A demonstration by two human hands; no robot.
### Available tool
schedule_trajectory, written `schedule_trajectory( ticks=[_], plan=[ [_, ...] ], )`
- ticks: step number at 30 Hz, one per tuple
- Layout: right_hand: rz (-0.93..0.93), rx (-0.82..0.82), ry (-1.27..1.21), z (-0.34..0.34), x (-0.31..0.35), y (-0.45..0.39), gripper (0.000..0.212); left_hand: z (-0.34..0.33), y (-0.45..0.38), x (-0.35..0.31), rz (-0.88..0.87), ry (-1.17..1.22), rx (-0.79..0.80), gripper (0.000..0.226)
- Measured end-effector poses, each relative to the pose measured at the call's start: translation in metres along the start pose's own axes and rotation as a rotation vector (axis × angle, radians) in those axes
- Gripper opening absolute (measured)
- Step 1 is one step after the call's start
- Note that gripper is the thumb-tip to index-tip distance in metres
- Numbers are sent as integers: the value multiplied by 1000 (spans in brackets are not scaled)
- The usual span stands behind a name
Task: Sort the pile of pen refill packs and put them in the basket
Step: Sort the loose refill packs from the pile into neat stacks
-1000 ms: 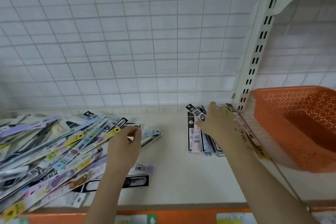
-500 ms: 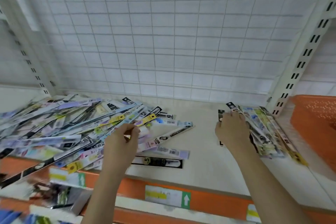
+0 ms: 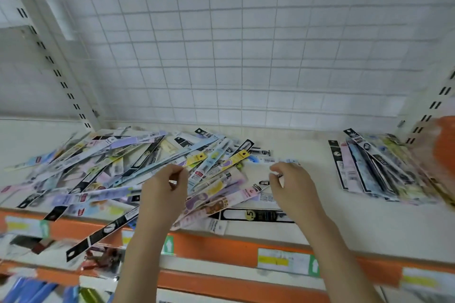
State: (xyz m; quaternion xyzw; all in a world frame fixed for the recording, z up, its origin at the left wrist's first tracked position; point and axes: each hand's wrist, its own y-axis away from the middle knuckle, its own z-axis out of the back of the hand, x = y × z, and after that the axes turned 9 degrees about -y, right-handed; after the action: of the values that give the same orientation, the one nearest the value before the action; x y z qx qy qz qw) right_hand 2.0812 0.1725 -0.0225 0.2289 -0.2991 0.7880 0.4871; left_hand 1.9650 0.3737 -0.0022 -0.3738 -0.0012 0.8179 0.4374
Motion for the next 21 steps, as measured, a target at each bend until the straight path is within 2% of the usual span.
schedule_trajectory(
  ticks=[8, 12, 15, 19, 21],
  plan=[
    [68, -26, -2, -25, 30, 33, 24, 14, -14, 37, -60, 7, 95, 14],
    [106, 66, -15, -36, 46, 41, 23, 23, -20, 49, -108, -4, 123, 11],
    [178, 91, 67, -43, 54, 42, 22, 29, -25, 56, -109, -17, 123, 14],
    [212, 275, 123, -44, 64, 41, 25, 34, -26, 61, -75, -3, 104, 17],
    [214, 288, 144, -44, 64, 37, 26, 33, -26, 61, -84, -11, 86, 18]
  ],
)
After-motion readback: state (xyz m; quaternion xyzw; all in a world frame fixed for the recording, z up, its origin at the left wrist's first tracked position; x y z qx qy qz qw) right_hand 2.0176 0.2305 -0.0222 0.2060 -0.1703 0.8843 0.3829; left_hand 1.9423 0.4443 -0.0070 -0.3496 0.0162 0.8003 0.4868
